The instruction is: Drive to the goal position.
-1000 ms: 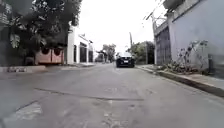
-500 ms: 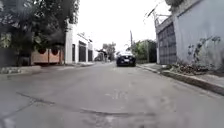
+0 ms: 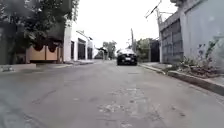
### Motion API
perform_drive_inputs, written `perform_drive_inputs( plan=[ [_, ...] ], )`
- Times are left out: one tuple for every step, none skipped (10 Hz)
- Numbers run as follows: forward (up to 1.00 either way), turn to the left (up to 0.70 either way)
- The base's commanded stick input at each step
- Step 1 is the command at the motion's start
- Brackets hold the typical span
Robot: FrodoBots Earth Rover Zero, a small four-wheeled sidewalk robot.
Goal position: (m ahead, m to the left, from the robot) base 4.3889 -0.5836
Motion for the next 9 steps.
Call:
perform_drive_inputs(
  plan=[
    [1.0,0.0],
    [1.0,0.0],
    [1.0,0.0],
    [1.0,0.0],
    [1.0,0.0],
    [1.0,0.0],
    [1.0,0.0],
    [1.0,0.0],
    [1.0,0.0]
  ],
)
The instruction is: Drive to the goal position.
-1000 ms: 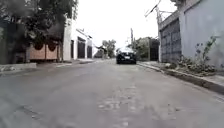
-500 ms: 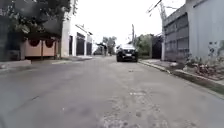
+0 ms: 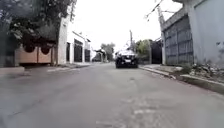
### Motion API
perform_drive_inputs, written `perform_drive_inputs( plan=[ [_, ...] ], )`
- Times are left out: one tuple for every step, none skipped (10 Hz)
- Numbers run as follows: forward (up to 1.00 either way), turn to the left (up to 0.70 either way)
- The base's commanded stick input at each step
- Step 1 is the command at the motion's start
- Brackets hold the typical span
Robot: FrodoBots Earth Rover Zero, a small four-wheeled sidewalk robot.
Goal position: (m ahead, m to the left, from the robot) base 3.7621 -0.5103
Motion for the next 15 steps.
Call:
perform_drive_inputs(
  plan=[
    [1.0,0.0],
    [1.0,0.0],
    [1.0,0.0],
    [1.0,0.0],
    [1.0,0.0],
    [1.0,0.0],
    [1.0,0.0],
    [1.0,0.0],
    [1.0,0.0],
    [1.0,0.0],
    [1.0,0.0],
    [1.0,0.0],
    [1.0,0.0],
    [1.0,0.0],
    [1.0,0.0]
  ],
)
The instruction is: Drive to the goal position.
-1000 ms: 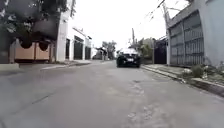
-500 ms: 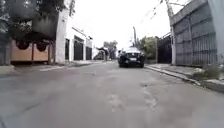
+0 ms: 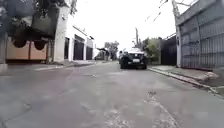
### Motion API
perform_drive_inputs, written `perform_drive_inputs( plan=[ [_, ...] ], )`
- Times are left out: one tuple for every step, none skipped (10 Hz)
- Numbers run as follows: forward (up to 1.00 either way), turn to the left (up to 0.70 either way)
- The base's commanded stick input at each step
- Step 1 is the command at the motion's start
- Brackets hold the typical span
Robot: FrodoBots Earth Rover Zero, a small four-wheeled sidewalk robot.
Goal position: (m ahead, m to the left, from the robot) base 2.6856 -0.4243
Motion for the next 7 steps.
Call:
perform_drive_inputs(
  plan=[
    [1.0,0.0],
    [1.0,0.0],
    [1.0,0.0],
    [1.0,0.0],
    [1.0,0.0],
    [1.0,0.0],
    [1.0,0.0]
  ],
)
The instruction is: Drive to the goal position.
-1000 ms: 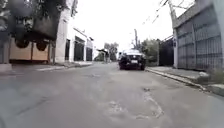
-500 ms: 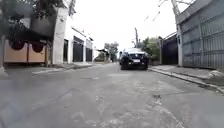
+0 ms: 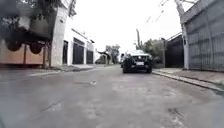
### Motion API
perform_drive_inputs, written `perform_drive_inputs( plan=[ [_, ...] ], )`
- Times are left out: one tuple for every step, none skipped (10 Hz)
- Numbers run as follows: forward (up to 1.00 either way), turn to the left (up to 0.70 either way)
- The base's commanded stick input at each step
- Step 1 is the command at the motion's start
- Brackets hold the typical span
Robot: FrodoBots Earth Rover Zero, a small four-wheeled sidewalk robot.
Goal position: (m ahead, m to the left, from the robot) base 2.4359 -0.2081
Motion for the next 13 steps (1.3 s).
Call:
perform_drive_inputs(
  plan=[
    [1.0,0.0],
    [1.0,0.0],
    [1.0,0.0],
    [1.0,0.0],
    [1.0,0.0],
    [1.0,0.0],
    [1.0,0.0],
    [1.0,0.0],
    [1.0,0.0],
    [1.0,0.0],
    [1.0,0.0],
    [1.0,0.0],
    [1.0,0.0]
  ],
)
